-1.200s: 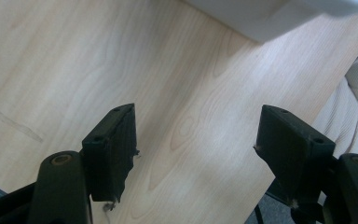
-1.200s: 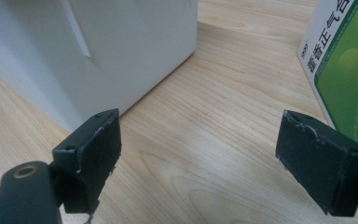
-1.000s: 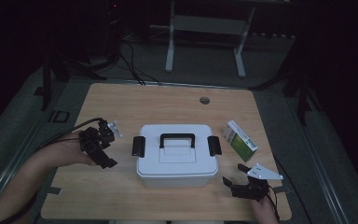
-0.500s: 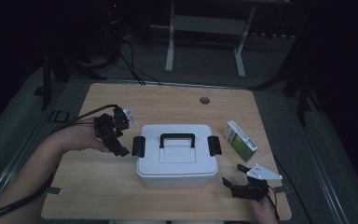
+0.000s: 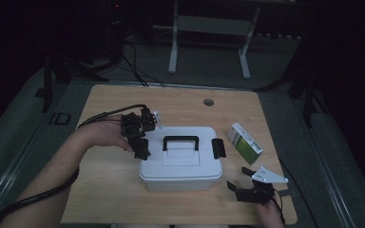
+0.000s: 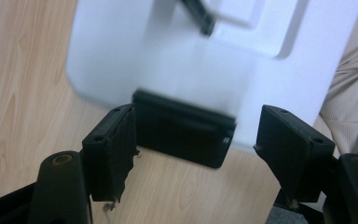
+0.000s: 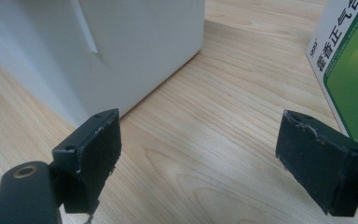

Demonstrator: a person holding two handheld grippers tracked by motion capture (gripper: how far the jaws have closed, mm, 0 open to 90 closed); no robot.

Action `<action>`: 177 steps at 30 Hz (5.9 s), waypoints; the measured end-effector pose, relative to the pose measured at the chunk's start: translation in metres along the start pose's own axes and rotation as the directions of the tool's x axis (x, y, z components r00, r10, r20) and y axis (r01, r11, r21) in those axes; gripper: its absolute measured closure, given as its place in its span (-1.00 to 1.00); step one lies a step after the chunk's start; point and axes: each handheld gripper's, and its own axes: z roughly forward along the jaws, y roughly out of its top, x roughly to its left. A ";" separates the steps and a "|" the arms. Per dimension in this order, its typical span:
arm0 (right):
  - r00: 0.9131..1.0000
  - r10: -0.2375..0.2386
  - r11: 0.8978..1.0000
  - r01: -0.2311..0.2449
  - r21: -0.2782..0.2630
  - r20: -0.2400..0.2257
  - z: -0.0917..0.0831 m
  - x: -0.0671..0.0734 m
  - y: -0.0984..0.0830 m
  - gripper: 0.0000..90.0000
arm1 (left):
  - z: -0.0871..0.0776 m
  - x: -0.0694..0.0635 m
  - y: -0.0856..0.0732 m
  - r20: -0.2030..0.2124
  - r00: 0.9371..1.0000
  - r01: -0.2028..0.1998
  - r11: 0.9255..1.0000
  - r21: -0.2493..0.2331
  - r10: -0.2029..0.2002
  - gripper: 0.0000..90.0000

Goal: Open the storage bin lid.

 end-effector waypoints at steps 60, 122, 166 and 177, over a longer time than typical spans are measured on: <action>1.000 -0.001 1.000 0.001 0.007 -0.030 0.001 -0.001 -0.002 -0.69 | 0.034 -0.002 0.103 0.080 0.977 -0.203 0.975 0.095 0.196 0.71; 1.000 0.007 1.000 -0.006 0.013 -0.030 0.002 -0.001 -0.002 -0.69 | -0.021 0.014 0.028 -0.010 0.995 -0.099 0.995 -0.017 0.099 0.86; 1.000 0.008 1.000 -0.007 0.022 -0.022 0.004 0.001 -0.001 -0.69 | -0.053 0.032 -0.123 -0.058 0.983 0.171 0.982 -0.085 -0.176 0.86; 1.000 0.010 1.000 -0.010 0.026 -0.021 0.004 0.002 -0.002 -0.69 | -0.043 0.034 -0.160 -0.049 0.973 0.222 0.970 -0.101 -0.228 0.86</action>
